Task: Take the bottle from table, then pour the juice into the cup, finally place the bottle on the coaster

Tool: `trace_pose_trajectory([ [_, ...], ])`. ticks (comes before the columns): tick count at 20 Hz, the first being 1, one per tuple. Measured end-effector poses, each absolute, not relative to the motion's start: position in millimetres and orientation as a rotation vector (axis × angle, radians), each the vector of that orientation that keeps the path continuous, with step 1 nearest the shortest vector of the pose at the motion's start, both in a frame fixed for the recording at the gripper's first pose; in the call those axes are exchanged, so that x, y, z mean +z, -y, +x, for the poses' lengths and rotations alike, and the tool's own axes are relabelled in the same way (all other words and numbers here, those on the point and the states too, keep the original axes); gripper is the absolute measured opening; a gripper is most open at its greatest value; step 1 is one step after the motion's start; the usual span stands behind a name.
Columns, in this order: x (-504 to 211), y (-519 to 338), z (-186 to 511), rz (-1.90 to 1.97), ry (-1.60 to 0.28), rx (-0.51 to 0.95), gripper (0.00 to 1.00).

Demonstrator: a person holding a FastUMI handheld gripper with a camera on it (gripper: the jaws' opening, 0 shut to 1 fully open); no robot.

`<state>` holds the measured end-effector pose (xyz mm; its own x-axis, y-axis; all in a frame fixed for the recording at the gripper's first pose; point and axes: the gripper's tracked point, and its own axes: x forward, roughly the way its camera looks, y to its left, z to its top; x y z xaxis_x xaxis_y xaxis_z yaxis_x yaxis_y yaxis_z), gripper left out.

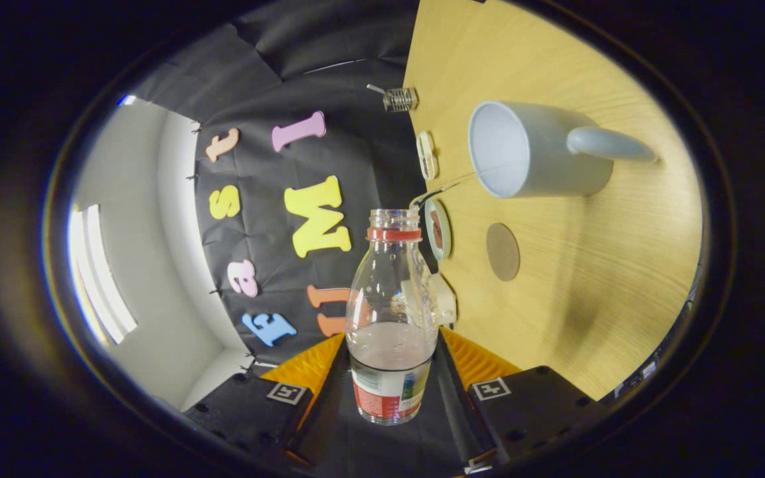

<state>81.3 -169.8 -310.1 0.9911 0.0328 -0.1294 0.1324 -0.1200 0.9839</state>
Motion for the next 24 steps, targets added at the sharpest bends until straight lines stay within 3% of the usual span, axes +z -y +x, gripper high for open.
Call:
trace_pose_trajectory([
  [24, -254, 177, 96, 1.841, -0.107, -0.044, 0.76],
])
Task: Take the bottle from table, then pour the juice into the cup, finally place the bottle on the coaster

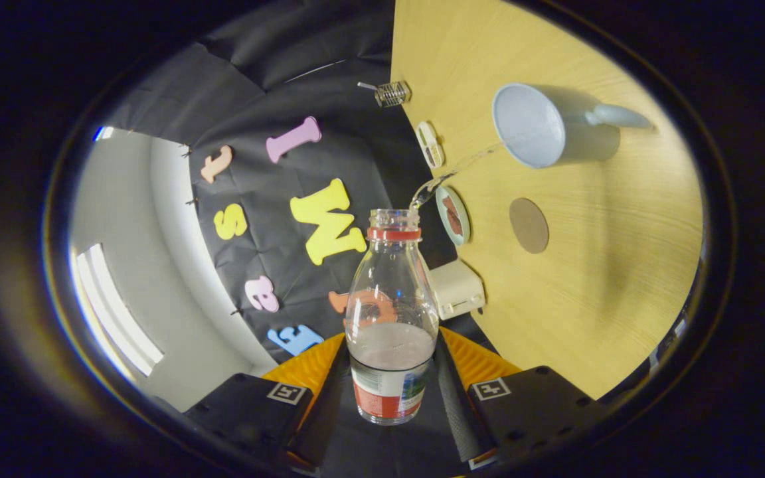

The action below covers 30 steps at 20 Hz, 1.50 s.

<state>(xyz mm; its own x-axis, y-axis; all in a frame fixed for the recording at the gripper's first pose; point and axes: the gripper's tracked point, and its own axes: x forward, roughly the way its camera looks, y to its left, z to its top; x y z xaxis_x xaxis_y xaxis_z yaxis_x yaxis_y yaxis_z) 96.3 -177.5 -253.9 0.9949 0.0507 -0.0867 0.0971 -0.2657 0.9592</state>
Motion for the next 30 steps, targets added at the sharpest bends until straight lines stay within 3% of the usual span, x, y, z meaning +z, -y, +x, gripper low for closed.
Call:
trace_pose_trajectory([
  [30, -201, 206, 109, 2.068, -0.047, -0.052, 0.75],
])
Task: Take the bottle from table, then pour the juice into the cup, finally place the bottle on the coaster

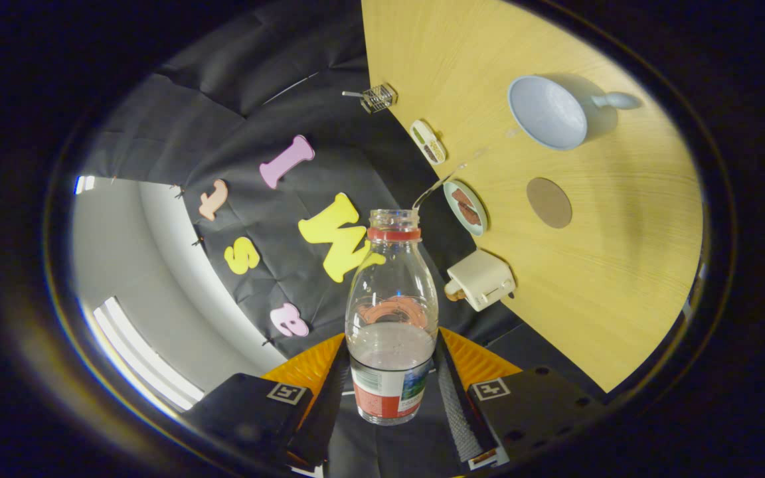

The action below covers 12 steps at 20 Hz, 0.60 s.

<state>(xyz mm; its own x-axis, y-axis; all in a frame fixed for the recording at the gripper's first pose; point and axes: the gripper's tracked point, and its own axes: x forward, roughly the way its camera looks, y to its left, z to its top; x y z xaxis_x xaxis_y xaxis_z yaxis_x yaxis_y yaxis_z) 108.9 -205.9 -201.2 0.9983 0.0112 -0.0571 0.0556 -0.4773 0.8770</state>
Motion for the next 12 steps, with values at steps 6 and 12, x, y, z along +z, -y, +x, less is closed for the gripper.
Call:
trace_pose_trajectory([
  [6, -199, 210, 110, 2.131, -0.035, -0.054, 0.75],
  [12, -195, 218, 115, 2.138, -0.022, -0.058, 0.75],
])
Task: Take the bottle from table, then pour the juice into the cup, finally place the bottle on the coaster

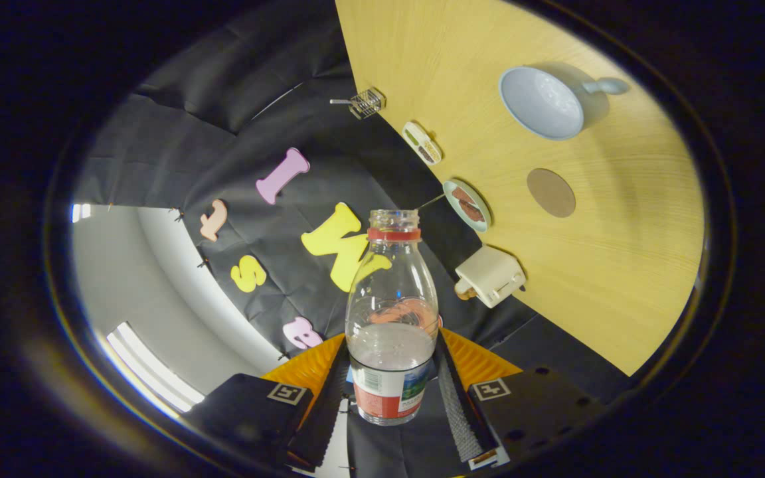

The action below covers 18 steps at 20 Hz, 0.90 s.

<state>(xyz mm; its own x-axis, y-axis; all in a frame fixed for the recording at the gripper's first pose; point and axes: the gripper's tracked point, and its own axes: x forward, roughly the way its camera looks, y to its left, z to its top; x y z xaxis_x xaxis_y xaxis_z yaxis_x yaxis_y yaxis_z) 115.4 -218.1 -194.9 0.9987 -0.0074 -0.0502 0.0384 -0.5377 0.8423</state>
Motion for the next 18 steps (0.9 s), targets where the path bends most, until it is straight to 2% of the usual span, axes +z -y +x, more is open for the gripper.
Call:
trace_pose_trajectory([
  [7, -185, 203, 112, 2.019, -0.075, -0.043, 0.75],
  [18, -188, 150, 97, 1.444, -0.221, 0.022, 0.75],
])
